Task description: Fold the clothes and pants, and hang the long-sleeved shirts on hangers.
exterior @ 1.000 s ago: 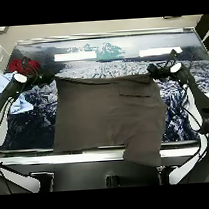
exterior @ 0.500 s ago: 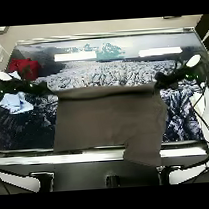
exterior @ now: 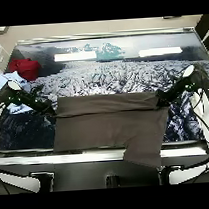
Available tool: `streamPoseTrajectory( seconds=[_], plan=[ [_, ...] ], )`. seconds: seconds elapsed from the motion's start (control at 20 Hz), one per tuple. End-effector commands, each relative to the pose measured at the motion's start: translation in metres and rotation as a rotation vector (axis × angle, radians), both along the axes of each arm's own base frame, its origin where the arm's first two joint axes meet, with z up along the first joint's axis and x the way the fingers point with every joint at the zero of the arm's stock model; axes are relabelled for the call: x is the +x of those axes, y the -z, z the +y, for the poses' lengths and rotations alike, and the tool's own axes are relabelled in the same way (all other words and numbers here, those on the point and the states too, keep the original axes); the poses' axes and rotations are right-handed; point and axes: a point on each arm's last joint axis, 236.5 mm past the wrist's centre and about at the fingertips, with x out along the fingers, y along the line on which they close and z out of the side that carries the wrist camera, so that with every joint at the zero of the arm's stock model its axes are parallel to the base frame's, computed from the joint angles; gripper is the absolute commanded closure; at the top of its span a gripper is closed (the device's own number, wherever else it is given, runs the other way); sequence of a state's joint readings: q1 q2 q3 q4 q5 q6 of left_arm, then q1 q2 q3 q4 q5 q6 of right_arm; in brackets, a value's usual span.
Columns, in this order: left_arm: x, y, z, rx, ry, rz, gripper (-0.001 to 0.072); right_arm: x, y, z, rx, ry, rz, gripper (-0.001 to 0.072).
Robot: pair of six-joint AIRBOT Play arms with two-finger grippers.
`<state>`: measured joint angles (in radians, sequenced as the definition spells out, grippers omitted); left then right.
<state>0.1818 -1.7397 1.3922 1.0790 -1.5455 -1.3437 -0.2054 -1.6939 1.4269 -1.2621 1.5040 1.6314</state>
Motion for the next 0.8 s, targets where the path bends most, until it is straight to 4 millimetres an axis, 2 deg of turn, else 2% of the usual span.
streamPoseTrajectory(
  seconds=[0.0, 0.2, 0.5, 0.55, 0.6, 0.65, 0.7, 0.75],
  plan=[
    [-0.011, 0.006, 0.009, 0.031, 0.014, 0.035, 0.0678, -0.006, 0.006, -0.006, -0.028, 0.004, 0.032, 0.0670],
    [-0.010, 0.009, 0.016, 0.037, -0.001, 0.036, 0.0677, -0.007, 0.009, -0.017, -0.072, -0.006, 0.031, 0.0669],
    [-0.007, 0.018, 0.010, 0.044, 0.000, 0.038, 0.0675, -0.008, 0.010, -0.010, -0.055, -0.004, 0.044, 0.0667],
    [-0.007, 0.017, 0.010, 0.043, 0.001, 0.039, 0.0655, -0.009, 0.011, -0.010, -0.052, -0.001, 0.048, 0.0643],
    [-0.010, 0.015, 0.010, 0.039, 0.005, 0.050, 0.0536, -0.009, 0.010, -0.011, -0.052, 0.004, 0.047, 0.0523],
    [-0.016, 0.011, 0.011, 0.030, 0.013, 0.071, 0.0327, -0.011, 0.005, -0.012, -0.047, -0.002, 0.051, 0.0314],
    [-0.021, 0.002, 0.015, 0.018, 0.021, 0.090, 0.0207, -0.016, -0.006, -0.017, -0.038, -0.025, 0.055, 0.0211],
    [-0.025, -0.007, 0.022, 0.010, 0.018, 0.091, 0.0203, -0.021, -0.018, -0.027, -0.033, -0.027, 0.058, 0.0209]
  ],
)
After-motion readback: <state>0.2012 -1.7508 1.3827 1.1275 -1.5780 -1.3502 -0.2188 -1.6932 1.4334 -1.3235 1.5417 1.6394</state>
